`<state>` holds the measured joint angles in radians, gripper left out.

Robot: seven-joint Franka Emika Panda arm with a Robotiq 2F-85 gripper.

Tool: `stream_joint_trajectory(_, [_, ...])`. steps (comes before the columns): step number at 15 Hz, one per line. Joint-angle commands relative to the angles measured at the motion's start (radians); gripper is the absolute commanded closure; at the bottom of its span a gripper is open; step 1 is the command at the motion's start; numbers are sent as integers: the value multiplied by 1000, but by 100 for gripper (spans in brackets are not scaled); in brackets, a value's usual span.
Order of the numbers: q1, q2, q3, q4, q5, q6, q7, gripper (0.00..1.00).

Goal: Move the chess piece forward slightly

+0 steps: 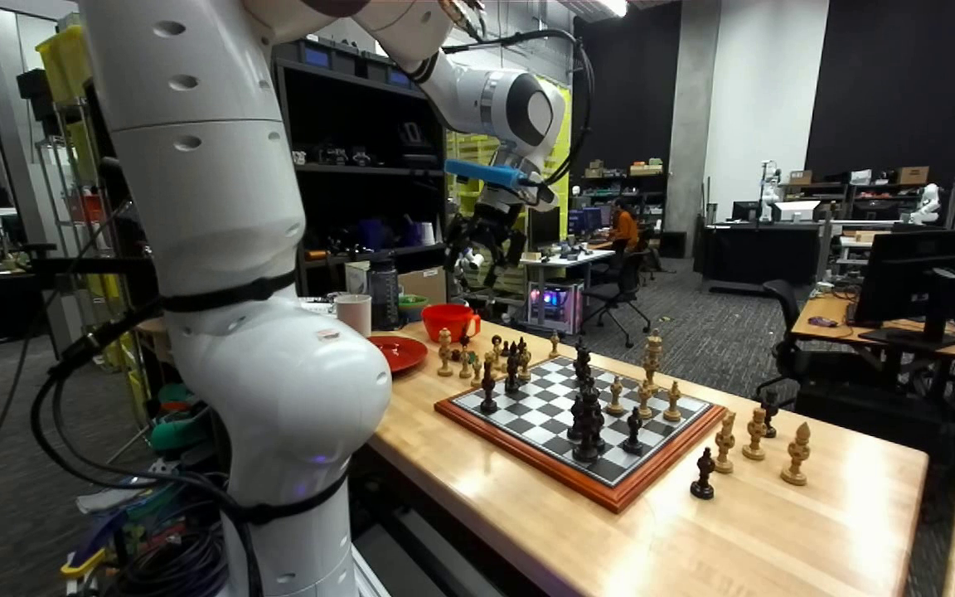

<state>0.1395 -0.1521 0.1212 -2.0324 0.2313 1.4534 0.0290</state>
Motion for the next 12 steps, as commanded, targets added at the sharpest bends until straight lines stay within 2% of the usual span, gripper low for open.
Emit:
stream_joint_trajectory(1, [-12,95,-3,43,-44,24,-59,0])
stream_joint_trajectory(4, [-22,150,-8,61,-55,57,-36,0])
stream_joint_trajectory(5, [-20,121,-6,27,-41,57,-46,0])
stream_joint_trajectory(10, [-27,158,-9,51,-41,64,-45,0])
stream_joint_trajectory(12, [-28,128,-10,17,-44,162,-44,0])
